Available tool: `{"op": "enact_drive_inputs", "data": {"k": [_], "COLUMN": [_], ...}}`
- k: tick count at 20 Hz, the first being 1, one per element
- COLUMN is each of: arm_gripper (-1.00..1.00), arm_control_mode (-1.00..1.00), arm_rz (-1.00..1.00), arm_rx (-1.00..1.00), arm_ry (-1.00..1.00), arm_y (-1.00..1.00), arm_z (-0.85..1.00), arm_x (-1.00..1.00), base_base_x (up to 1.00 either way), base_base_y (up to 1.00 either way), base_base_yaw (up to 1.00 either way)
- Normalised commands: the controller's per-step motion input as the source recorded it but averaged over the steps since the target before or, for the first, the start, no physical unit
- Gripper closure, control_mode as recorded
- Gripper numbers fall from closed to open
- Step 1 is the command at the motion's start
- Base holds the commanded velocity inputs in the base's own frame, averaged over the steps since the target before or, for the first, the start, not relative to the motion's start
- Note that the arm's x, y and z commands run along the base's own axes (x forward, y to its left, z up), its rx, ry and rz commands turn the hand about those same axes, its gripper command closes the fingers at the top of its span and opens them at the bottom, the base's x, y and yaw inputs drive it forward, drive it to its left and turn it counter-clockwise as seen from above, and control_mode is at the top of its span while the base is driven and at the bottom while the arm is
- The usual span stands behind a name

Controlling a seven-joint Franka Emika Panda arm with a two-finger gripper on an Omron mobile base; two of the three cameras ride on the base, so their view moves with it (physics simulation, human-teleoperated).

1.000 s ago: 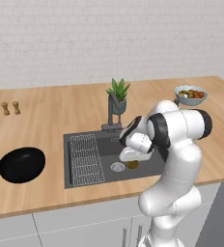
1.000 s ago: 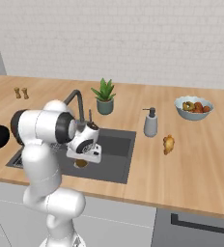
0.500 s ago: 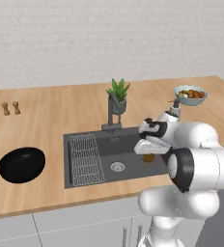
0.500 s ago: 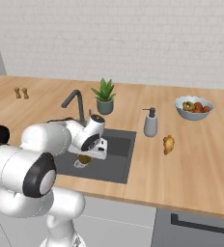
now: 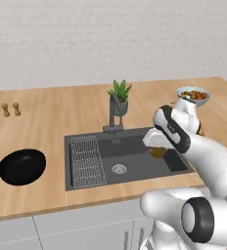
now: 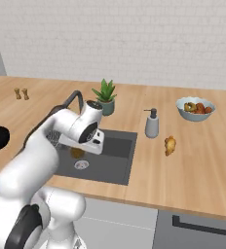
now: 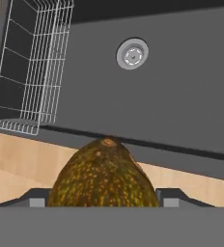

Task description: Pick the avocado from the sink and place it in the bowl. Then pick the bowl and place it in the microwave. Then close the microwave door and press the start button.

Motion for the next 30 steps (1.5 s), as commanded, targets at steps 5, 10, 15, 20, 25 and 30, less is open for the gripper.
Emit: {"op": "enact_drive_inputs", "data": {"k": [5,10,15,20,25,30], "arm_gripper": [1.00,1.00,1.00,1.00,1.00,1.00], "arm_control_mode": [-1.00,-1.00,-1.00,-1.00,-1.00,-1.00], "arm_rz": [0.00,0.00,0.00,0.00,0.03,0.00], "arm_rx": [-0.03,0.00,-0.01,-0.06,-0.09,-0.10], "arm_ry": [-0.29,-0.04,0.00,0.06,0.10,0.05], "arm_y": [0.55,0.74,0.99,1.00,0.96,0.83], "arm_z": [0.28,0.58,0.37,0.34,0.24,0.19], "arm_x": [-0.63,-0.14,-0.01,0.11,0.17,0.09], "base_base_x": [0.00,0.00,0.00,0.00,0.00,0.00], "base_base_y": [0.00,0.00,0.00,0.00,0.00,0.00], "base_base_yaw": [0.00,0.00,0.00,0.00,0.00,0.00]}}
